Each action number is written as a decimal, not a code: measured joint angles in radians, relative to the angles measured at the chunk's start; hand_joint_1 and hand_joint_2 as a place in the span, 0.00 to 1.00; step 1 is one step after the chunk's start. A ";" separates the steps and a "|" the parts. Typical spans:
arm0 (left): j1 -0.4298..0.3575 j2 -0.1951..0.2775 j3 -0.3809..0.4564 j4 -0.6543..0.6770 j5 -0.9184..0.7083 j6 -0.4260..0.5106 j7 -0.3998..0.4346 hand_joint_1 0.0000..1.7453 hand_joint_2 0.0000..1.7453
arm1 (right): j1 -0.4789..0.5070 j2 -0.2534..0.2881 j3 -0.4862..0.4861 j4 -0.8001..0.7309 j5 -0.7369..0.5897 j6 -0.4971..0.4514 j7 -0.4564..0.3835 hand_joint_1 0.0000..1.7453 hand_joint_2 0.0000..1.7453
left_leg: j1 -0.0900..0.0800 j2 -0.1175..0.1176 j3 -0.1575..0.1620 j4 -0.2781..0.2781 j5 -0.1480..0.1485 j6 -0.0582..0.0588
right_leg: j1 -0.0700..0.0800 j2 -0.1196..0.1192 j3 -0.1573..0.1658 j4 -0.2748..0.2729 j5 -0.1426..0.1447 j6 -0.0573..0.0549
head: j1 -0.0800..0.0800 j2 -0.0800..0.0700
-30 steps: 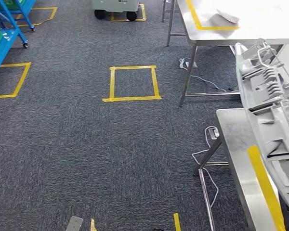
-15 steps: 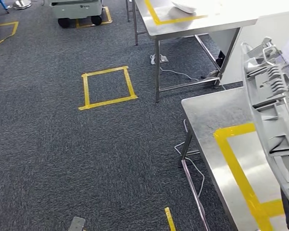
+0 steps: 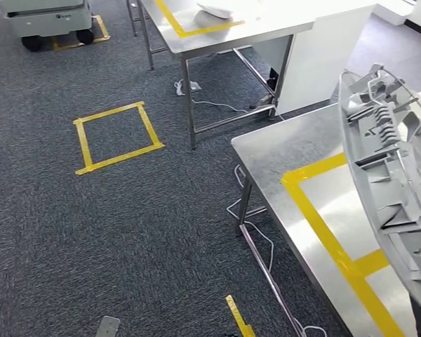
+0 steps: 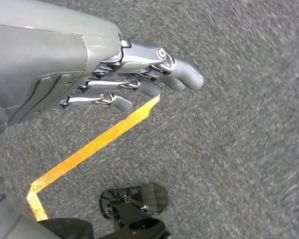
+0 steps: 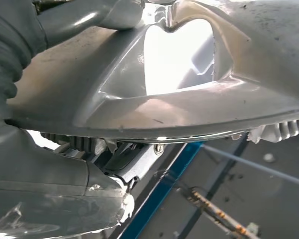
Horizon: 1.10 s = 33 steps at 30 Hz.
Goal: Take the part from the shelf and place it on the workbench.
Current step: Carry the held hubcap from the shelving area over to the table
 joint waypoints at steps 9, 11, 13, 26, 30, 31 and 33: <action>-0.008 0.000 0.006 0.000 0.000 -0.002 0.000 0.00 1.00 | 0.003 0.001 -0.004 -0.002 0.000 0.000 0.001 1.00 1.00 | -0.005 0.073 0.015 0.017 -0.028 -0.041 | 0.000 -0.038 0.152 -0.264 0.103 -0.027 | -0.005 0.000; -0.009 -0.001 0.006 0.000 0.000 -0.002 0.000 0.00 1.00 | 0.003 0.002 -0.004 -0.003 0.003 0.000 0.004 1.00 1.00 | 0.000 0.028 -0.007 0.073 -0.072 -0.049 | -0.002 -0.018 0.151 -0.266 0.107 -0.039 | -0.008 0.000; -0.006 -0.001 0.007 0.000 0.000 -0.002 0.000 0.00 1.00 | 0.002 0.002 -0.004 -0.003 0.008 0.000 0.009 1.00 1.00 | 0.001 -0.017 -0.064 0.202 -0.142 -0.049 | 0.000 0.003 0.149 -0.266 0.109 -0.046 | -0.010 0.000; -0.006 0.002 0.014 0.000 -0.004 0.002 -0.001 0.00 1.00 | 0.013 0.003 -0.004 -0.003 0.039 0.000 0.037 1.00 1.00 | -0.011 -0.066 -0.008 0.003 0.004 0.013 | 0.010 0.089 0.106 -0.227 0.097 -0.021 | -0.009 0.000; 0.001 0.000 0.018 0.000 -0.013 0.002 -0.001 0.00 1.00 | 0.013 0.003 -0.001 -0.001 0.042 0.000 0.043 1.00 1.00 | -0.011 -0.007 -0.002 -0.005 0.005 0.010 | 0.003 0.002 0.008 -0.017 -0.002 0.001 | -0.005 0.000; 0.001 0.000 0.018 0.000 -0.014 0.002 -0.001 0.00 1.00 | 0.014 0.003 -0.002 0.000 0.041 0.000 0.043 1.00 1.00 | -0.011 0.008 -0.002 -0.005 0.003 0.008 | -0.001 -0.003 0.007 -0.011 0.005 0.006 | -0.005 0.000; 0.000 -0.001 0.019 0.000 -0.014 0.002 -0.001 0.00 1.00 | 0.015 0.003 -0.003 0.001 0.039 0.000 0.043 1.00 1.00 | -0.010 0.035 0.003 -0.004 -0.001 0.002 | -0.007 -0.021 0.064 -0.108 0.060 0.012 | -0.005 0.000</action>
